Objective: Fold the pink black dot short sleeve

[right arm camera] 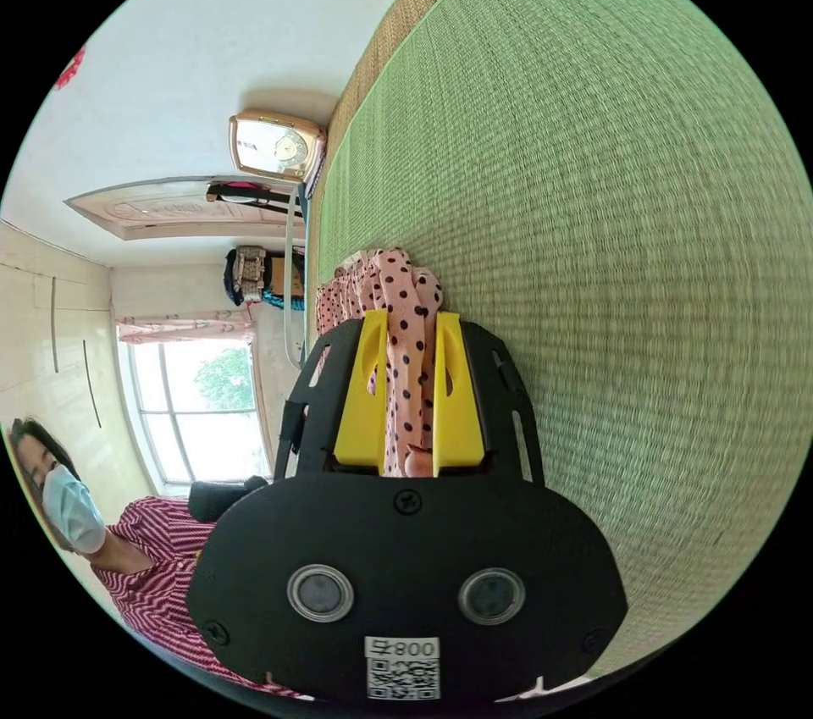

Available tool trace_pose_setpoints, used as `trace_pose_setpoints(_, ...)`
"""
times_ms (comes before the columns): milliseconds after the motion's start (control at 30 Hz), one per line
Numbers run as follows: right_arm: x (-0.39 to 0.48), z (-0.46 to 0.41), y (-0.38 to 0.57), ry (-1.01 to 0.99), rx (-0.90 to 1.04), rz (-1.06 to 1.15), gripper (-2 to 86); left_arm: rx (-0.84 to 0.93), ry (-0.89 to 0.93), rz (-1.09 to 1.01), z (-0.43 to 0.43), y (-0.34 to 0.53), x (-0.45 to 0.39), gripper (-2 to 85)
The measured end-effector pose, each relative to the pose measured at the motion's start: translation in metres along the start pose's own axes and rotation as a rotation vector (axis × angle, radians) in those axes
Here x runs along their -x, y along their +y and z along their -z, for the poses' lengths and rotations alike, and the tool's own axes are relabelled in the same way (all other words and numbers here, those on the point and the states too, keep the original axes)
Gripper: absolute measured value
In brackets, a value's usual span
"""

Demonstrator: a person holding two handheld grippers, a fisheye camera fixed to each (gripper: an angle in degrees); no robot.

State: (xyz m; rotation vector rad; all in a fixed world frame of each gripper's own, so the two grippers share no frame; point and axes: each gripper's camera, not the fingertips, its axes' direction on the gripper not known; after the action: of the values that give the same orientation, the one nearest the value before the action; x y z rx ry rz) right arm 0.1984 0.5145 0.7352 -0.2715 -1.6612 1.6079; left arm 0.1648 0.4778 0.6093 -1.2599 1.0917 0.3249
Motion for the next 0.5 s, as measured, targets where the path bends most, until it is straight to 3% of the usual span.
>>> trace_pose_setpoints(500,-0.050,0.006,-0.006,0.022,-0.033,-0.010,2.1,-0.076,0.115,-0.019,0.041,0.010,0.001,0.9)
